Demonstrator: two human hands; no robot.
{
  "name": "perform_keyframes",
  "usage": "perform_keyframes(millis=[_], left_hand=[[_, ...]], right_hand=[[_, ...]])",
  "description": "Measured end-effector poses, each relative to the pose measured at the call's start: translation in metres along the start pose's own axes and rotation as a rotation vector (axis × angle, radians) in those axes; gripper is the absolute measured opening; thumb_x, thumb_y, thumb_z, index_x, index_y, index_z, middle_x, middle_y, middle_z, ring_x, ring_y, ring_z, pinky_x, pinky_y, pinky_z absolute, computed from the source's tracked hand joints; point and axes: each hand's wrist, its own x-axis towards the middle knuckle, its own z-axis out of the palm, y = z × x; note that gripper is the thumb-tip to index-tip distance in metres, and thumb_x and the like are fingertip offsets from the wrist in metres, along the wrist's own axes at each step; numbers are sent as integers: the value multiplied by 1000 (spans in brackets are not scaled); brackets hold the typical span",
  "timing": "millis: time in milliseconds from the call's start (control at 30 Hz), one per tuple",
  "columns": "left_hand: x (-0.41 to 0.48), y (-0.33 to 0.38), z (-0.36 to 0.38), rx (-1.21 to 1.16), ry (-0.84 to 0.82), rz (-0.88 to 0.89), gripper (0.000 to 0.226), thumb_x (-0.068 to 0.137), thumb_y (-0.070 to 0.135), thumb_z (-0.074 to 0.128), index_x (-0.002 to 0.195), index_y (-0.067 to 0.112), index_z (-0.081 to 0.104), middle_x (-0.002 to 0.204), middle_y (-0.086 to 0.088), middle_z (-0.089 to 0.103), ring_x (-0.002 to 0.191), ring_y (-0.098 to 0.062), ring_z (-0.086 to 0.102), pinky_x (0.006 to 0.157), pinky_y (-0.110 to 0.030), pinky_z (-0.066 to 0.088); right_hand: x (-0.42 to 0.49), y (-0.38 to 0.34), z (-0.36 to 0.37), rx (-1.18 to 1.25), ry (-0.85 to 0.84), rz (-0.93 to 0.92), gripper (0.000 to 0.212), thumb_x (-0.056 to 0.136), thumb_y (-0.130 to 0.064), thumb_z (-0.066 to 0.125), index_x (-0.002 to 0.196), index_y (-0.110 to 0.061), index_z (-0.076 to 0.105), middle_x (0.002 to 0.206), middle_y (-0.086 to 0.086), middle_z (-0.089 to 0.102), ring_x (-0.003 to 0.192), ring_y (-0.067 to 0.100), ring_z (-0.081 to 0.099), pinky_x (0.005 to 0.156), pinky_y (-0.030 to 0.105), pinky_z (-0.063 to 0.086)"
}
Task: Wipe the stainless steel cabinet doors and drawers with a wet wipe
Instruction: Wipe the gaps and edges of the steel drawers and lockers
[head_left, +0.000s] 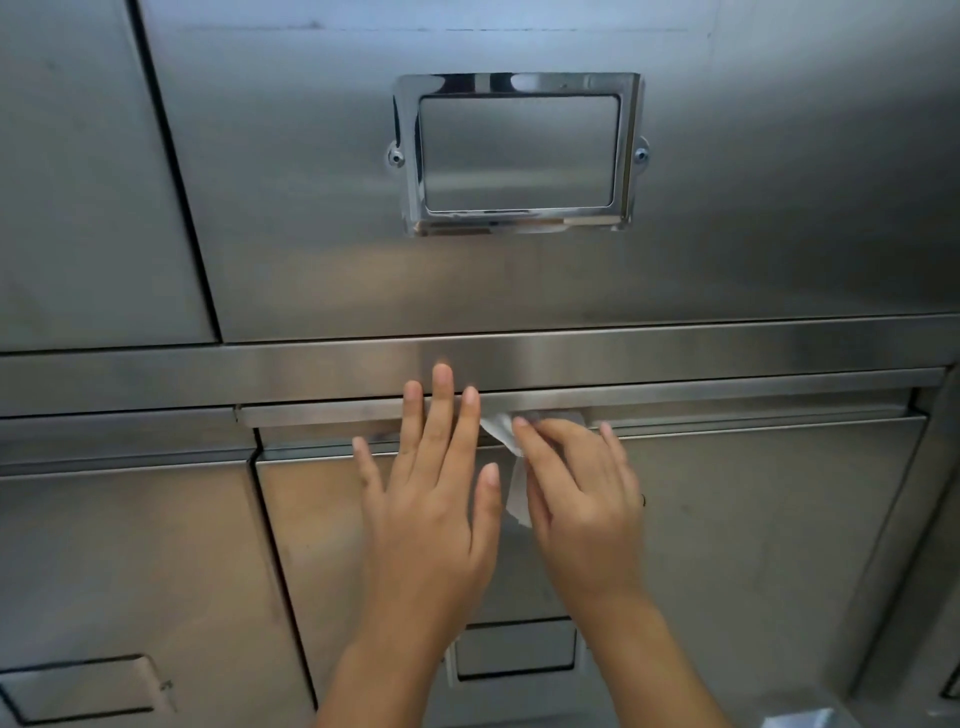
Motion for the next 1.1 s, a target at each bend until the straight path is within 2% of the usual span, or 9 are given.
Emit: perform_keyframes(millis=[100,167,233,300,400,533,733,933,1100], left_hand=[[0,-1,-1,-3,0,12,53,92,34,27,142,18,27,152,-3,15,140,-11,6,102,-57,-1],[0,-3,-1,-4,-5,29,53,92,34,28,142,17,27,152,-3,15,140,-10,5,102,-57,0],[0,-5,-1,3,-10,41,54,91,34,29,142,17,26,152,-3,15,140,-10,5,103,-57,1],[0,-4,0,-4,-8,37,55,91,35,29,143,17,26,153,-4,13,140,-11,4,103,-56,2],[0,4,6,-18,-1,33,56,90,34,31,143,14,28,152,-8,14,140,-14,6,102,-58,2],[-2,19,16,23,-5,103,56,89,30,34,142,12,31,151,-9,22,139,-18,12,99,-63,6],[1,38,27,44,-14,130,54,88,28,34,138,10,41,148,-9,30,137,-26,24,94,-66,7],[0,50,36,14,-30,143,51,90,28,32,138,12,40,148,-8,29,138,-18,17,96,-64,7],[-2,58,43,24,-37,159,52,89,28,32,138,11,43,148,-9,31,137,-19,17,94,-66,4]], right_hand=[[1,1,-2,5,-29,-44,22,81,-2,62,99,-10,73,91,8,69,83,24,67,79,40,53],[2,0,-6,-46,-74,-43,22,80,-8,62,99,-12,73,91,7,68,82,24,66,87,42,48],[4,-1,-11,-95,-136,-28,26,84,-21,54,101,-15,73,93,6,67,85,22,65,99,45,34],[6,1,-18,-122,-201,-14,34,84,-32,50,103,-15,72,95,5,66,89,22,65,103,48,27],[5,16,-32,-138,-277,21,42,84,-40,47,108,-14,70,100,6,65,94,24,64,104,51,24],[3,43,-48,-136,-306,82,45,85,-40,44,111,-13,69,105,7,65,101,25,63,104,53,24],[-3,41,-47,-105,-345,99,59,95,-50,24,119,-13,64,116,6,62,116,27,56,103,53,20],[-6,58,-53,-113,-352,101,62,97,-52,16,123,-19,61,123,4,60,121,25,52,108,51,11],[-7,88,-66,-68,-358,247,66,96,-54,13,124,-18,60,126,5,56,127,23,41,106,56,6]])
